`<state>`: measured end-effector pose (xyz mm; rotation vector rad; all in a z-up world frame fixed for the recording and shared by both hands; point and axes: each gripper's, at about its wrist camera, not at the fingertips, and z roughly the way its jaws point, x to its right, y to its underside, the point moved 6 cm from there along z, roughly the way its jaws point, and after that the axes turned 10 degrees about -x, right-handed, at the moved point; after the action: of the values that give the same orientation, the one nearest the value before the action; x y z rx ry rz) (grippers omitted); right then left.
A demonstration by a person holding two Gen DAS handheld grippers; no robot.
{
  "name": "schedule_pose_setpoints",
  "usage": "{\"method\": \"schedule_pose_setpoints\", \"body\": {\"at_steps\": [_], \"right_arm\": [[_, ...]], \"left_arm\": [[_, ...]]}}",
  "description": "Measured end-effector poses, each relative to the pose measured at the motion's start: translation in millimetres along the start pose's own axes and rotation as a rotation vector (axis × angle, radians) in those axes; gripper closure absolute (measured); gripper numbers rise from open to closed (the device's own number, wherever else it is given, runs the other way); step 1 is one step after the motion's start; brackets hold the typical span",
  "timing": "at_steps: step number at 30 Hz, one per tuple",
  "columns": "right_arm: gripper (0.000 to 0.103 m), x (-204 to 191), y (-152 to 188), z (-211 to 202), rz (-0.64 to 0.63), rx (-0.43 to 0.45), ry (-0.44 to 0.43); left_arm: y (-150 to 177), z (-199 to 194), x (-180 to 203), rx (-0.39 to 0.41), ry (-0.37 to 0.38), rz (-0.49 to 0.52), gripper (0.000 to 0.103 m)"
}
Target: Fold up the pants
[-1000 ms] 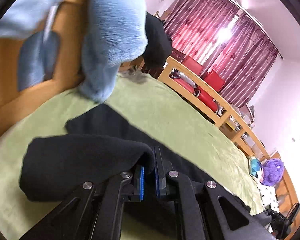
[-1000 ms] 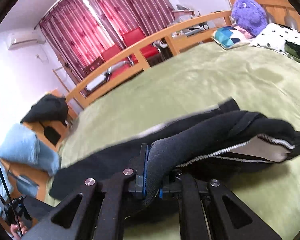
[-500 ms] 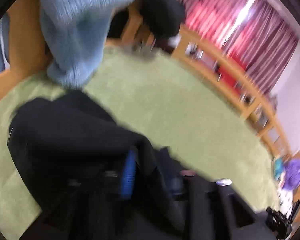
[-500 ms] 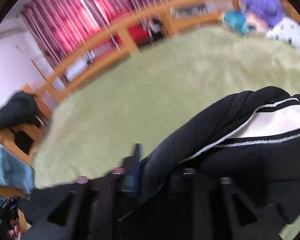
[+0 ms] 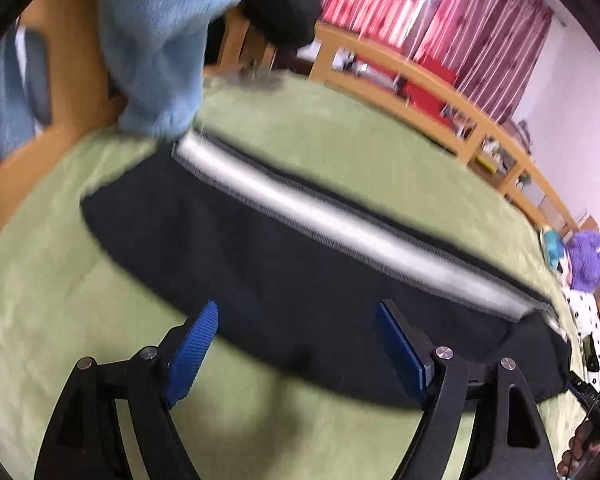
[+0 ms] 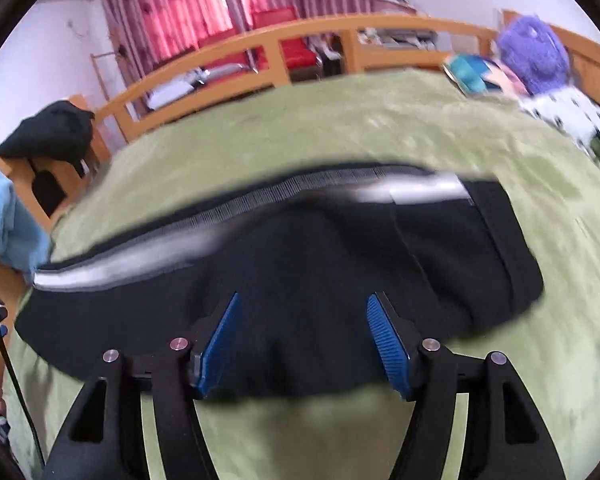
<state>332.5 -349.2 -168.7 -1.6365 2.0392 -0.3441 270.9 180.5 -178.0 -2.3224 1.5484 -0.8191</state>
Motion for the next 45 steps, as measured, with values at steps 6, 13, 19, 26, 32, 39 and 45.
{"method": "schedule_pose_setpoints", "body": {"at_steps": [6, 13, 19, 26, 32, 39, 45], "right_arm": [[0.036, 27, 29, 29, 0.131, -0.052, -0.134], [0.029, 45, 15, 80, 0.285, -0.107, -0.183], [0.022, 38, -11, 99, 0.325, -0.057, -0.189], [0.071, 29, -21, 107, 0.277, -0.023, -0.155], [0.09, 42, -6, 43, 0.314, 0.09, -0.143], [0.092, 80, 56, -34, 0.354, 0.086, -0.164], [0.092, 122, 128, -113, 0.302, 0.108, -0.086]], "left_arm": [[28, 45, -29, -0.11, 0.051, -0.115, 0.032], [12, 71, -31, -0.1, 0.13, -0.196, 0.032], [-7, 98, -28, -0.077, 0.139, -0.272, 0.032], [-23, 104, -26, -0.035, 0.141, -0.31, 0.081], [-14, 53, -27, -0.007, 0.261, -0.312, 0.093], [58, -22, -25, -0.027, 0.297, -0.275, 0.093], [142, -55, -17, -0.089, 0.263, -0.181, 0.093]]}}
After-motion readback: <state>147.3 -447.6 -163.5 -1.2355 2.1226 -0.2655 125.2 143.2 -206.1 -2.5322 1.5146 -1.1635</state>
